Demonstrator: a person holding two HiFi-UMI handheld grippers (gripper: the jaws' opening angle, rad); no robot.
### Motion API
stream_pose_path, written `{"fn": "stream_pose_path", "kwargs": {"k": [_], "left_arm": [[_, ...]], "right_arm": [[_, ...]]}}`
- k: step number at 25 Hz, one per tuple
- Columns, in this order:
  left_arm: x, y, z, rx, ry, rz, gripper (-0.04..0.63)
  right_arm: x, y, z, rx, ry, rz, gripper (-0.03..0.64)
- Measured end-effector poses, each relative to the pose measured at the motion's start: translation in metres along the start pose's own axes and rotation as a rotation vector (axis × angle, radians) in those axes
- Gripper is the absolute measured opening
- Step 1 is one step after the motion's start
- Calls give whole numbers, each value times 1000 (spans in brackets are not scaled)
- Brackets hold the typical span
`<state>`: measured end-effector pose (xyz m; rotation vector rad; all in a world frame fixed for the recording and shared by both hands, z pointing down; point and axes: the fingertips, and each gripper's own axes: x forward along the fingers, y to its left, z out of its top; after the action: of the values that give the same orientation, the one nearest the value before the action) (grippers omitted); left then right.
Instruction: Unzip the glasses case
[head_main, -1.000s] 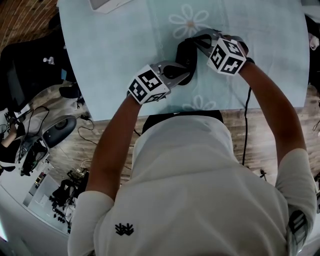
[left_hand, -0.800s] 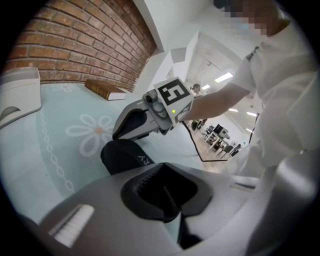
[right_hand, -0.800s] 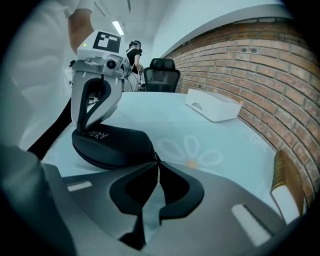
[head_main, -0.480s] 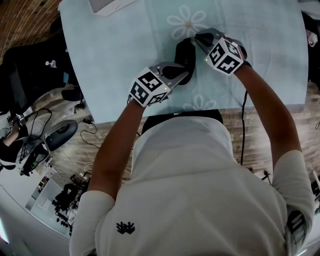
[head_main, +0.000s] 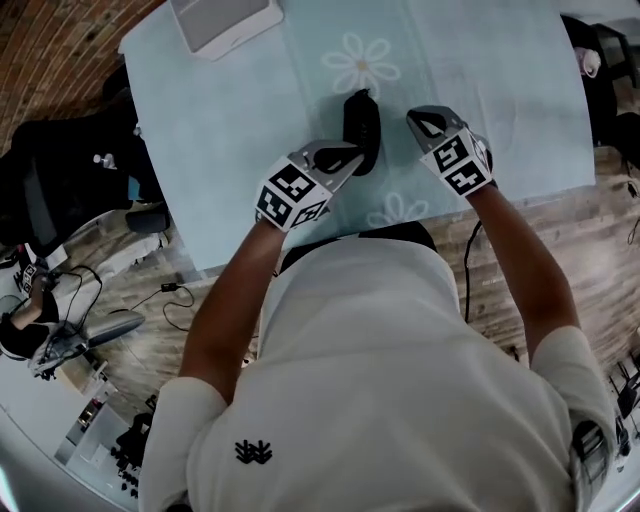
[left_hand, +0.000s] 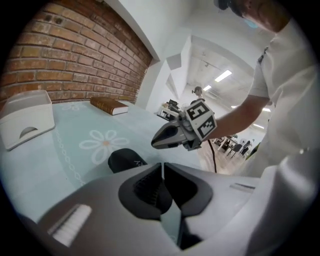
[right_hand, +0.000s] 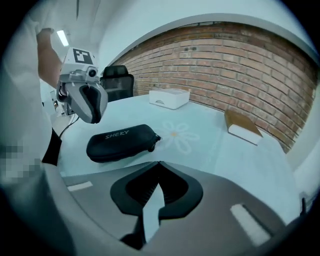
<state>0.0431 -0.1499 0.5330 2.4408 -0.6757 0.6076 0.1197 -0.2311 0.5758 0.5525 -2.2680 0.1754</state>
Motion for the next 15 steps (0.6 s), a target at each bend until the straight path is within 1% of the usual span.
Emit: {"fn": "stream_pose_path", "kwargs": {"k": [2, 4, 8, 12, 15], "left_arm": [[-11, -7, 6, 23, -27, -9, 55], [-24, -14, 9, 46, -52, -13, 55], [-58, -22, 5, 115, -73, 24, 55], [-98, -30, 1, 121, -130, 33, 55], [-129, -36, -10, 139, -141, 56, 54]], "right_arm": [[-16, 15, -4, 48, -9, -22, 2], [-31, 35, 0, 84, -32, -42, 2], [-53, 78, 10, 140, -73, -75, 1], [-66, 121, 16, 164, -77, -90, 2], [-78, 150, 24, 214, -90, -97, 0]]}}
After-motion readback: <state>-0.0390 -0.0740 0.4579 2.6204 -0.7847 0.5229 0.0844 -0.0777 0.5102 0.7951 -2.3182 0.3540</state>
